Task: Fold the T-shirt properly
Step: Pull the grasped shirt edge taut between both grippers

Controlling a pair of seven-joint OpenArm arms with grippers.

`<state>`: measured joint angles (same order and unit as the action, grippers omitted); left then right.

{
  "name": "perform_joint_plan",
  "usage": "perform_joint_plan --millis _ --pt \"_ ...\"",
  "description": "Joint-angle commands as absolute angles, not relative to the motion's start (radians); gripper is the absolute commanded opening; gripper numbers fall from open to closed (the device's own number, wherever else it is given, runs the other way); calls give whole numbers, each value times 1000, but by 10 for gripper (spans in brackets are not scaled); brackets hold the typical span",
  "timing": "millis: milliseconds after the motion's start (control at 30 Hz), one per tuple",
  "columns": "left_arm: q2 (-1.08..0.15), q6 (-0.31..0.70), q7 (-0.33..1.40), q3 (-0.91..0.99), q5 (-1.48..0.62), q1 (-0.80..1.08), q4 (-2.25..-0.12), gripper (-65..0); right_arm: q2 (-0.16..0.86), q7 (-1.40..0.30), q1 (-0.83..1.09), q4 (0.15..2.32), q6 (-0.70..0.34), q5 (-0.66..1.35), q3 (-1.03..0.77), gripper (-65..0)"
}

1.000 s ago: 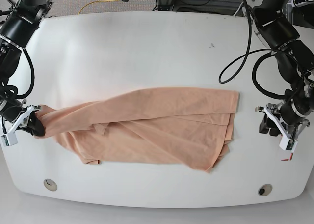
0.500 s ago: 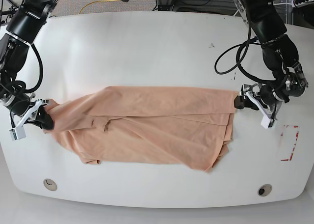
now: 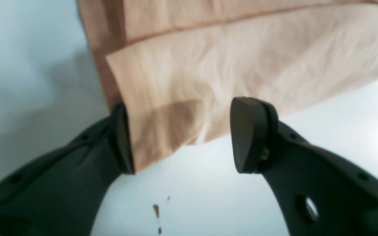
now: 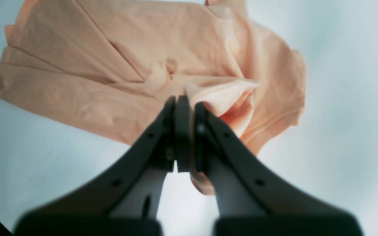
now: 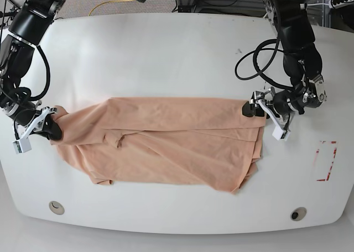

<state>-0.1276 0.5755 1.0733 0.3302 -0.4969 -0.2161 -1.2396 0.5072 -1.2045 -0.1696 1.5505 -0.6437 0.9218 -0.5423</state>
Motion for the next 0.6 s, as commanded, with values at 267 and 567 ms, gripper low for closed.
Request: perform_joint_plan --millis 267,567 --pt "-125 575 1061 328 -495 -252 -1218 -608 530 -1176 -191 1569 -647 941 -555 -650" --pt "-127 575 1058 328 -498 -248 -1244 -650 530 -1176 -193 1569 -647 940 -555 -650"
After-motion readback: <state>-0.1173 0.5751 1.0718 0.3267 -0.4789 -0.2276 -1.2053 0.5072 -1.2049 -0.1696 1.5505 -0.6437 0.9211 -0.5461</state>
